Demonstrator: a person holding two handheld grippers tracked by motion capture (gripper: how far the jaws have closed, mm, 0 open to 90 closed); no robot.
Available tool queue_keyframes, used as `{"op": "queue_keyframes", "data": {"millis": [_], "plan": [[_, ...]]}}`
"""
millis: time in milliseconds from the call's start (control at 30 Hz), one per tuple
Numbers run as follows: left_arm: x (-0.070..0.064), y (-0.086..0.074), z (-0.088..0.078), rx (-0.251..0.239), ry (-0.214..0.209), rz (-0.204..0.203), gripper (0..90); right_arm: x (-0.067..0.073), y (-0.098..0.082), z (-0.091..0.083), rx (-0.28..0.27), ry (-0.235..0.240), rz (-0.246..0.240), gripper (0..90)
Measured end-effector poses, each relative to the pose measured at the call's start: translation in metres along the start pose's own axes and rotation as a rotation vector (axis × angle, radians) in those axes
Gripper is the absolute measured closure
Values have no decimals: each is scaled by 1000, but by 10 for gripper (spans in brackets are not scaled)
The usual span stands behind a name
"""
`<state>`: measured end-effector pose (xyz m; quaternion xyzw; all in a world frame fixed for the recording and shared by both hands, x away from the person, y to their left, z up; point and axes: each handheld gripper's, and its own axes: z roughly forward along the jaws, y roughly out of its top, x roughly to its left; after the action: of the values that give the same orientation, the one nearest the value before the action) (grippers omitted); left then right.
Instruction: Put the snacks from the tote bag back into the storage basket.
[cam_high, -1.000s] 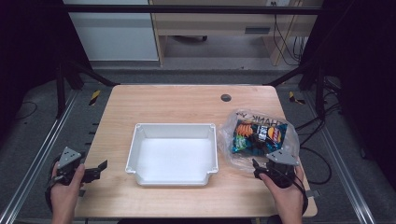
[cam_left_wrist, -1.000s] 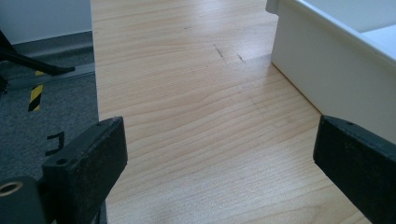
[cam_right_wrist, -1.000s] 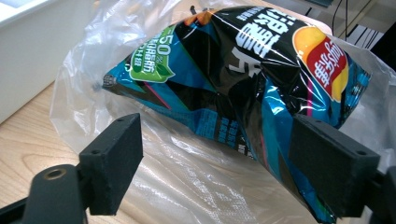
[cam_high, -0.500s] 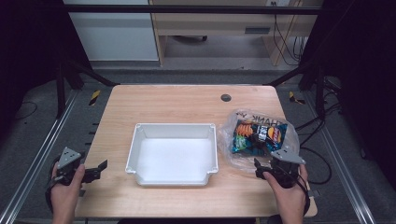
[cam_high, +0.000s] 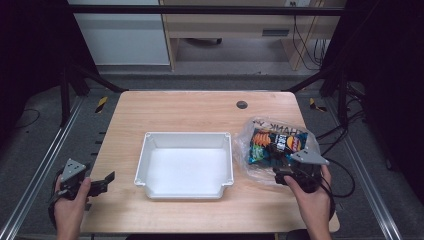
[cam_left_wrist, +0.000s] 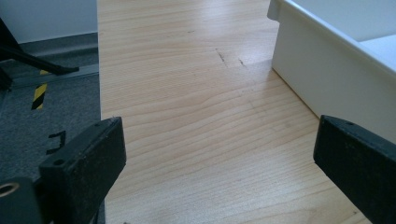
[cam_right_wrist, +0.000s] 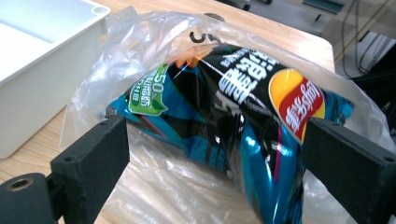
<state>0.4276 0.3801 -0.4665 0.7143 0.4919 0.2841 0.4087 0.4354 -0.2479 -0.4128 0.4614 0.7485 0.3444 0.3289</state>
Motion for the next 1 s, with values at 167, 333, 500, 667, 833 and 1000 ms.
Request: {"op": "queue_keyframes", "data": {"millis": [167, 333, 500, 667, 833, 1000], "plan": [[-1, 0, -2, -7, 6, -5, 22, -8, 17, 2, 27, 10, -61, 71], [0, 0, -1, -14, 8, -10, 24, -18, 31, 5, 79, 20, -134, 57], [-1, 0, -2, -19, 1, -1, 24, -25, 43, 4, 103, 18, -189, 55], [-1, 1, 1, -11, 2, 2, 25, -33, 59, 5, 144, 36, -260, 70], [-1, 0, 1, -10, -4, 1, 25, -43, 71, 18, 176, 63, -299, 99], [-1, -1, 3, -2, -14, -3, 25, -54, 82, 29, 194, 73, -327, 122]]}}
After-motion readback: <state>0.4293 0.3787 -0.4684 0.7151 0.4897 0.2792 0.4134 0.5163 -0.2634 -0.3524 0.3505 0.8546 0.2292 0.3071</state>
